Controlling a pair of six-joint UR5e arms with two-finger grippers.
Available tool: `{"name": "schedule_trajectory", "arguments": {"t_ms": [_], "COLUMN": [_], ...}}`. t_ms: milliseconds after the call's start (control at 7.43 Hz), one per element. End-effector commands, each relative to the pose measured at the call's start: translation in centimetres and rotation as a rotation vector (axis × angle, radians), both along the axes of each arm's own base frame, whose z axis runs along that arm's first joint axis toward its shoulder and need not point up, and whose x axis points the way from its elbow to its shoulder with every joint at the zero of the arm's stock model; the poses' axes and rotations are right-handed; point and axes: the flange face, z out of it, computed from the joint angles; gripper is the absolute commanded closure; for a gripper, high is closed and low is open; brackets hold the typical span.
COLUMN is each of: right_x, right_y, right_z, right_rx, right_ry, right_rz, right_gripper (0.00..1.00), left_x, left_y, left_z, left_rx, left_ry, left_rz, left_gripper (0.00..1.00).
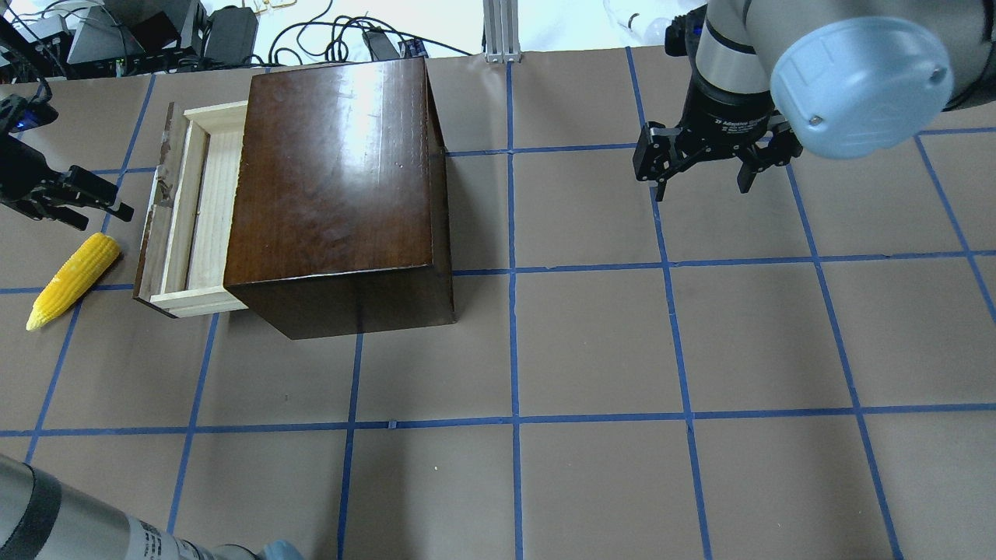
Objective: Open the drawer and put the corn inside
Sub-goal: 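Release the handle and move the left gripper over the yellow corn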
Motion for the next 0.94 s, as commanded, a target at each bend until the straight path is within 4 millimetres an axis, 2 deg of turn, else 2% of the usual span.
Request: {"name": "schedule_trajectory", "arguments": {"t_ms": [0, 135, 673, 808], "right_x": [0.0, 0.0, 0.0, 0.0], "right_y": [0.0, 0.0, 0.0, 0.0], "right_z": [0.0, 0.0, 0.0, 0.0], "right_rx": [0.000, 0.000, -0.002, 0.000], "right_ry": [0.000, 0.000, 0.001, 0.000], "right_rz": [0.000, 0.000, 0.000, 0.000], "right_gripper": [0.00, 0.00, 0.00, 0.00], "left_x": [2.8, 3.8, 5.6, 6.6], "left_y": [-0.2, -0.6, -1.0, -0.7], "left_z": [-0.8, -2.2, -8.0, -8.9], "left_rx": [-0.010, -0.020, 0.019, 0.020], "left_ry": [-0.128, -0.200, -0.170, -0.166], "left_rz": [-0.083, -0.121, -0.235, -0.237], "left_gripper": [0.00, 0.00, 0.00, 0.00]}}
